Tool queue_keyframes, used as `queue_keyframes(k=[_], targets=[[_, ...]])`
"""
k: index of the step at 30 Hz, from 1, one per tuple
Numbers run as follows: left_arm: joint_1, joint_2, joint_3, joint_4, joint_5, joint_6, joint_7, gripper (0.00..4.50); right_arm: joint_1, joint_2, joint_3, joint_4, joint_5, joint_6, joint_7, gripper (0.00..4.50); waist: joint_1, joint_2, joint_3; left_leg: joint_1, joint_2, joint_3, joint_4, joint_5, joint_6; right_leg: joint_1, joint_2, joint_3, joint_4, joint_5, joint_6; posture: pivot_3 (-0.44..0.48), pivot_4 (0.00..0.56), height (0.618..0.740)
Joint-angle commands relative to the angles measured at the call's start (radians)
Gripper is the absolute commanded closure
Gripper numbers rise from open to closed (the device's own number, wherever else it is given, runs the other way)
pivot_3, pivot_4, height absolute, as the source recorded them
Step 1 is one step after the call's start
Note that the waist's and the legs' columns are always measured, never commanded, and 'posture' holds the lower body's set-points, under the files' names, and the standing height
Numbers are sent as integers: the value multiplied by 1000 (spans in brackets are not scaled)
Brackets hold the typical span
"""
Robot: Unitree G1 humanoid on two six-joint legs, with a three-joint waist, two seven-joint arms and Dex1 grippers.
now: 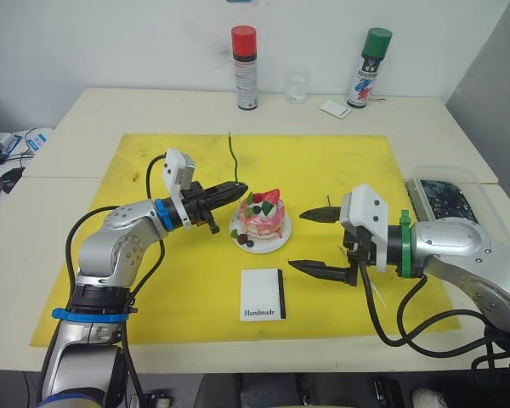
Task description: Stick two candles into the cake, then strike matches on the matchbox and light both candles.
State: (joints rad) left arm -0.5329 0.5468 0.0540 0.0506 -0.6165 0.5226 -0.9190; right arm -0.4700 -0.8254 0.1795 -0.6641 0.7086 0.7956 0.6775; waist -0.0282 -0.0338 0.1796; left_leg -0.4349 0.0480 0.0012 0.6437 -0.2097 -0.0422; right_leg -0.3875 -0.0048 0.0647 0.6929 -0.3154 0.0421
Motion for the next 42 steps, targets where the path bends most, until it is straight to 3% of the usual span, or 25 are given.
queue_keyframes(k=[1,42], targets=[[-15,-7,19,-24,4,-8,4,4500,-13,5,-36,-34,0,5,8,16,0,0,0,0,0,0,0,0,0,0,0,0,0,0,0,0,150,740],[55,-89,-3,24,131,-183,-24,4500,-1,47,-81,-56,10,60,-7,16,0,0,0,1,0,0,1,0,0,0,0,0,4,0,0,0,150,740]])
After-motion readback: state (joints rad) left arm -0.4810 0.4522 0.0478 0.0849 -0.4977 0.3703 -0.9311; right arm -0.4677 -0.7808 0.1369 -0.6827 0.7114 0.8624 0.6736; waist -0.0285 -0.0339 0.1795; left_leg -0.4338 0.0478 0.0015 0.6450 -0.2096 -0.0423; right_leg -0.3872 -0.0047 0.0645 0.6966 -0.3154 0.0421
